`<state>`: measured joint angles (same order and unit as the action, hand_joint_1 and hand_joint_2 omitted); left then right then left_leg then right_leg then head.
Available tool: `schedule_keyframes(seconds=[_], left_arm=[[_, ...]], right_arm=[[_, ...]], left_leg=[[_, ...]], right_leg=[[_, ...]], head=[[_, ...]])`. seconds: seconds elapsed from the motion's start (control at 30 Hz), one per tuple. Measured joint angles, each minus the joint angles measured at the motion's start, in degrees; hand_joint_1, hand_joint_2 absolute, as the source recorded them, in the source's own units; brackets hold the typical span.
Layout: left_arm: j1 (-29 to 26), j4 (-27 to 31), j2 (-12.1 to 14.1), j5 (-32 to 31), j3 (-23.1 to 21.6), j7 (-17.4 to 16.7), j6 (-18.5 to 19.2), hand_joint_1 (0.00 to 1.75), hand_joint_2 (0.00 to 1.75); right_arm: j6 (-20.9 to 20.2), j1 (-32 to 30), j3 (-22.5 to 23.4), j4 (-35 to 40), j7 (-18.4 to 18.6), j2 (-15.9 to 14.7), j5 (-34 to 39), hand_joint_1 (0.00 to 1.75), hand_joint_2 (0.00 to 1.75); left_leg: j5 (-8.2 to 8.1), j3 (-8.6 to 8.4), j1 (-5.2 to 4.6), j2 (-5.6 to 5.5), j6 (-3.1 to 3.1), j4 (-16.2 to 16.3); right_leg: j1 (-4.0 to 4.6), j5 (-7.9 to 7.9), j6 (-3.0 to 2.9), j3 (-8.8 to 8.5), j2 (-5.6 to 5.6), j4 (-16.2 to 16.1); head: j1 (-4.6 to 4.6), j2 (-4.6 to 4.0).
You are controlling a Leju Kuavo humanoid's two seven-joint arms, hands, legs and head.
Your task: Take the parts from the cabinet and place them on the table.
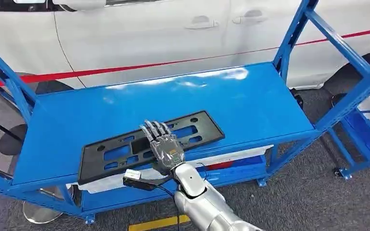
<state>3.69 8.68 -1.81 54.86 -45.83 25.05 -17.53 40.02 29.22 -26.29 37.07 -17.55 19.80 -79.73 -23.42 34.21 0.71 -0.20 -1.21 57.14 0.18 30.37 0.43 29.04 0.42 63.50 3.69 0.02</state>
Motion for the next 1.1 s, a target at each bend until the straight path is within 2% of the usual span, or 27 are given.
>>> schedule_keyframes(seconds=[0.03,0.1,0.13,0.17,0.2,0.23,0.27,0.3,0.33,0.37,0.43,0.5,0.53,0.6,0.63,0.67,0.7,0.77,0.8,0.83,0.87,0.9,0.93,0.97,1.0,1.03,1.1], left_arm=[[0.15,0.0,0.07,0.0,-0.04,-0.09,-0.11,0.0,0.0],[0.23,0.0,0.02,0.02,-0.31,-0.22,-0.33,0.0,0.0],[0.17,0.0,0.02,0.06,-0.39,-0.26,-0.48,0.0,0.0],[0.08,0.0,-0.02,0.18,-0.44,-0.33,-0.72,0.0,0.0],[0.01,0.0,-0.15,0.18,-0.46,-0.37,-0.85,0.0,0.0],[0.03,0.0,-0.2,0.15,-0.52,-0.48,-1.12,0.0,0.0],[0.12,0.0,-0.28,0.02,-0.59,-1.03,-1.64,0.0,0.0],[0.07,0.0,-0.28,-0.15,-0.76,-1.7,-2.29,0.0,0.0],[0.16,-0.02,-0.31,-0.2,-0.87,-2.14,-2.71,0.0,0.0],[0.35,-0.02,-0.33,-0.2,-0.92,-2.36,-3.19,0.0,0.0],[0.29,-0.02,-0.46,0.59,-0.92,-2.1,-3.89,0.0,0.0],[0.39,-0.02,-0.46,1.25,-0.92,-1.73,-4.28,0.0,0.0],[0.39,-0.02,-0.5,1.4,-0.92,-1.68,-4.35,0.0,0.0],[0.42,-0.02,-0.55,1.55,-0.92,-1.55,-4.35,0.0,0.0],[0.39,-0.02,-0.59,1.57,-0.92,-1.57,-4.35,0.0,0.0],[0.29,-0.02,-0.59,1.6,-0.92,-1.62,-4.39,0.0,0.0],[0.2,-0.02,-0.59,1.73,-0.92,-1.97,-4.59,0.0,0.0],[0.2,-0.02,-0.55,1.92,-0.92,-2.18,-4.9,0.0,0.0],[0.18,-0.02,-0.46,2.01,-0.92,-2.18,-4.9,0.0,0.0],[0.14,-0.04,-0.37,2.05,-0.9,-2.16,-4.87,0.0,0.0],[0.3,-0.04,-0.37,2.05,-0.92,-2.08,-4.81,0.0,0.0],[0.14,-0.04,-0.37,2.05,-0.92,-2.08,-4.7,0.0,0.0],[-0.13,-0.04,-0.37,2.05,-0.92,-2.08,-4.5,0.0,0.0],[-0.17,-0.04,-0.46,2.05,-0.92,-2.08,-4.33,0.0,0.0],[-0.25,-0.04,-0.63,2.08,-0.92,-2.05,-4.15,0.0,0.0],[-0.21,-0.04,-0.61,2.1,-0.92,-2.03,-4.07,0.0,0.0],[-0.15,-0.04,-0.57,2.14,-0.92,-2.01,-3.91,0.0,0.0]], right_arm=[[0.0,0.42,0.13,-0.24,-0.28,0.0,0.02,0.0,1.75],[-0.02,0.58,0.52,-0.79,-0.61,-0.02,0.02,0.0,1.75],[-0.02,0.61,0.59,-1.22,-0.76,-0.02,-0.02,0.0,1.75],[-0.02,0.8,0.63,-1.66,-0.87,-0.02,-0.09,0.0,1.75],[-0.02,1.0,0.72,-1.99,-0.92,-0.02,-0.15,0.72,1.75],[-0.02,1.24,0.83,-2.27,-0.94,0.0,-0.24,1.68,1.75],[-0.02,1.62,0.83,-2.73,-0.83,0.0,-0.37,1.71,1.75],[-0.02,2.18,0.83,-3.71,-0.29,-0.02,-0.44,1.75,1.75],[-0.04,3.22,0.72,-5.19,0.4,-0.02,0.0,1.75,1.75],[-0.07,4.06,0.13,-6.65,1.18,0.24,0.96,1.75,1.75],[-0.74,6.07,-1.74,-8.82,3.01,0.3,3.62,1.75,1.75],[-1.9,7.91,-4.0,-10.21,4.02,0.59,5.82,1.75,1.75],[-2.3,8.75,-4.81,-10.76,4.15,0.68,6.25,1.75,1.75],[-2.67,9.73,-5.97,-12.02,4.29,0.72,6.78,1.75,1.75],[-2.8,9.86,-6.28,-12.42,4.48,0.72,7.11,1.75,1.75],[-2.86,9.94,-6.56,-12.68,4.77,0.72,7.26,1.75,1.75],[-3.08,10.32,-7.08,-13.0,5.2,0.74,7.89,1.75,1.75],[-3.74,11.23,-7.74,-13.29,6.01,0.87,8.96,1.75,1.75],[-4.33,11.64,-7.78,-13.38,6.51,0.9,9.27,1.75,1.75],[-4.74,11.83,-7.78,-13.51,7.05,0.85,9.48,1.75,1.75],[-5.14,11.93,-7.78,-13.53,7.52,0.74,9.66,1.75,1.75],[-5.24,11.83,-7.78,-13.51,7.8,0.68,9.77,1.75,1.75],[-5.38,11.78,-7.78,-13.51,8.2,0.66,9.79,1.75,1.75],[-5.49,11.91,-7.78,-13.46,8.48,0.59,9.77,1.75,1.75],[-5.55,11.84,-7.78,-13.27,8.85,0.33,9.68,1.75,1.75],[-5.68,11.81,-7.78,-13.14,9.11,0.07,9.38,1.75,1.75],[-5.77,11.31,-7.78,-12.98,9.42,-0.44,8.79,1.75,1.75]], left_leg=[[-0.28,-0.45,0.02,0.01,-0.32,-0.12],[-1.14,-1.25,0.02,-0.12,-0.28,-0.13],[-1.58,-1.79,0.05,-0.2,-0.23,-0.13],[-2.14,-2.53,0.07,-0.23,-0.15,-0.12],[-2.67,-3.28,0.13,-0.27,-0.06,-0.12],[-3.18,-4.04,0.22,-0.28,0.11,-0.09],[-3.79,-4.83,0.27,-0.29,0.42,-0.05],[-4.37,-4.7,0.27,-0.27,0.82,-0.05],[-4.72,-5.18,0.14,-0.42,1.26,0.32],[-5.07,-4.79,0.09,-0.3,1.69,0.28],[-5.03,-5.48,0.18,-0.13,2.41,0.51],[-6.27,-4.88,0.39,-0.14,2.83,2.49],[-7.9,-3.3,0.42,-0.1,2.9,5.66],[-11.98,2.02,0.46,-0.09,3.29,14.84],[-12.67,4.01,0.46,-0.09,3.36,17.72],[-12.31,4.74,0.46,-0.09,3.31,18.29],[-10.0,4.41,0.45,-0.09,3.05,15.98],[-3.64,0.95,0.38,-0.09,2.27,6.58],[-1.34,-0.55,0.23,-0.04,1.81,1.95],[-3.32,-0.54,-0.29,0.0,1.95,1.64],[-3.52,-0.55,-0.37,-0.01,1.62,1.31],[-2.04,-0.73,-0.39,-0.02,1.35,1.13],[-2.08,-0.87,-0.43,-0.03,1.22,1.14],[-1.61,-1.15,0.09,0.01,0.76,0.5],[-1.32,-1.45,0.29,0.36,0.63,0.17],[-1.24,-1.45,0.32,0.36,0.28,0.04],[-1.29,-1.36,0.24,0.34,0.19,0.04]], right_leg=[[-0.17,0.92,0.23,2.77,0.0,4.05],[-0.58,5.05,0.81,8.34,-0.05,10.43],[-0.73,6.27,1.11,10.17,-0.07,11.56],[-0.92,5.6,1.35,11.09,-0.11,10.63],[-1.05,3.31,1.44,10.92,-0.15,8.04],[-1.11,-0.2,1.28,10.1,-0.18,4.03],[-1.12,-4.86,1.21,8.89,-0.27,-1.06],[-1.11,-8.74,0.99,8.57,-0.44,-4.69],[-0.57,-6.29,0.39,8.82,-0.42,-4.55],[-0.56,-7.28,-0.29,8.82,-0.43,-4.19],[-0.42,-7.29,-1.3,8.75,-0.21,-4.28],[-0.77,-7.22,-1.93,7.69,-0.14,-4.87],[-0.77,-7.03,-2.23,7.52,-0.16,-4.91],[-0.47,-6.71,-2.63,7.34,-0.26,-4.89],[-0.31,-6.55,-2.7,7.28,-0.24,-4.86],[-0.19,-6.43,-2.74,7.15,-0.2,-4.84],[-0.03,-6.2,-2.78,6.8,-0.04,-4.81],[0.14,-5.74,-2.63,5.95,0.08,-4.76],[0.15,-5.54,-2.44,5.68,0.02,-4.79],[0.35,-5.55,-2.2,5.66,-0.08,-4.76],[0.26,-5.54,-1.8,6.0,-0.15,-4.73],[0.27,-5.39,-1.45,5.91,-0.15,-4.73],[0.24,-5.42,-1.14,5.66,-0.17,-4.92],[0.57,-5.36,-0.75,5.53,-0.11,-4.88],[0.32,-4.59,-0.43,5.66,-0.06,-4.04],[0.34,-2.73,-0.18,6.88,-0.12,-1.66],[-0.07,1.9,0.28,11.27,-0.14,7.57]], head=[[0.0,0.0],[0.0,0.0],[0.0,0.0],[0.0,0.0],[0.0,0.0],[0.0,0.0],[0.0,0.0],[-0.02,0.0],[0.02,0.0],[0.07,0.0],[0.02,0.0],[0.02,0.0],[0.02,0.0],[0.02,0.0],[0.02,0.0],[0.04,0.0],[0.02,0.0],[0.02,0.0],[0.02,0.0],[0.02,0.0],[0.02,0.0],[0.02,0.0],[0.02,0.0],[0.02,0.0],[0.0,0.0],[0.0,0.0],[0.0,0.0]])
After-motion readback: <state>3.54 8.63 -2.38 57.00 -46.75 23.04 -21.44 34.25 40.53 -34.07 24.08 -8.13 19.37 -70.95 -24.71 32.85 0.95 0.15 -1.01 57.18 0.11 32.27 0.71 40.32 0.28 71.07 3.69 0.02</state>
